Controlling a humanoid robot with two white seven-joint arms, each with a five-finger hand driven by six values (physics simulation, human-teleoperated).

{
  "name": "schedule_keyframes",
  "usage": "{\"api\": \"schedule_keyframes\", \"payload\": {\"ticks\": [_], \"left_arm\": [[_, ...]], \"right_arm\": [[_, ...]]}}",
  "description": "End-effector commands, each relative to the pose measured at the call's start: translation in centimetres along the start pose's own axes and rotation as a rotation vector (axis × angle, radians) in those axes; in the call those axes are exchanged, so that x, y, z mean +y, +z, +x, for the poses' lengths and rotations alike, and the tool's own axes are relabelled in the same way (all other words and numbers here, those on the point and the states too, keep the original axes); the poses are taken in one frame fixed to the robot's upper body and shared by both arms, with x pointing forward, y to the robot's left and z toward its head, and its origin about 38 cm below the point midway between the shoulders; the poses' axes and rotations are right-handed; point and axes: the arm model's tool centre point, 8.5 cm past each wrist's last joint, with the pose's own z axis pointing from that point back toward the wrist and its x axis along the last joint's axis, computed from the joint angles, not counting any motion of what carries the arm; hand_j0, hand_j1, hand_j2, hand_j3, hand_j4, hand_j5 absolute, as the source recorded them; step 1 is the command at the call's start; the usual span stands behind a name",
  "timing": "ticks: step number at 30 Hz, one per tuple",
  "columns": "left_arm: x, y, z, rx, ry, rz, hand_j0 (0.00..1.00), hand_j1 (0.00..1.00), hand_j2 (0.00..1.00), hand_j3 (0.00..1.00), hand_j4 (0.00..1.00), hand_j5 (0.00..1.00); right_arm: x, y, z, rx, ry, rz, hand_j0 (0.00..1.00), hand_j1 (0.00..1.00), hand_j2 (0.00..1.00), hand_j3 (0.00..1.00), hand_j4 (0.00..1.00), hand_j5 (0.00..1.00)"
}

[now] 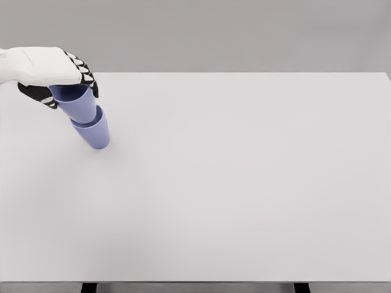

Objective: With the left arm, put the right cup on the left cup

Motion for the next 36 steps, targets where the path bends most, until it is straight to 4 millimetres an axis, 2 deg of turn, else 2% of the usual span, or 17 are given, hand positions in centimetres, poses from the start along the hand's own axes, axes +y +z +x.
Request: {"api": "schedule_keyframes", "payload": {"ticks": [1,36], "left_arm": [[0.0,0.0,0.0,0.002,0.004,0.0,0.68,0.68,0.68,0.68,0.68,0.68],[-0.9,-1.0,0.2,-0.01,0.015,-0.018,0.69,0.69,0.69,0.69,0.69,0.69]], "right_arm": [[0.0,0.0,0.0,0.0,0.0,0.0,1.0,1.0,1.0,1.0,1.0,1.0],[0.0,0.0,0.0,0.0,0.0,0.0,1.0,1.0,1.0,1.0,1.0,1.0]]}}
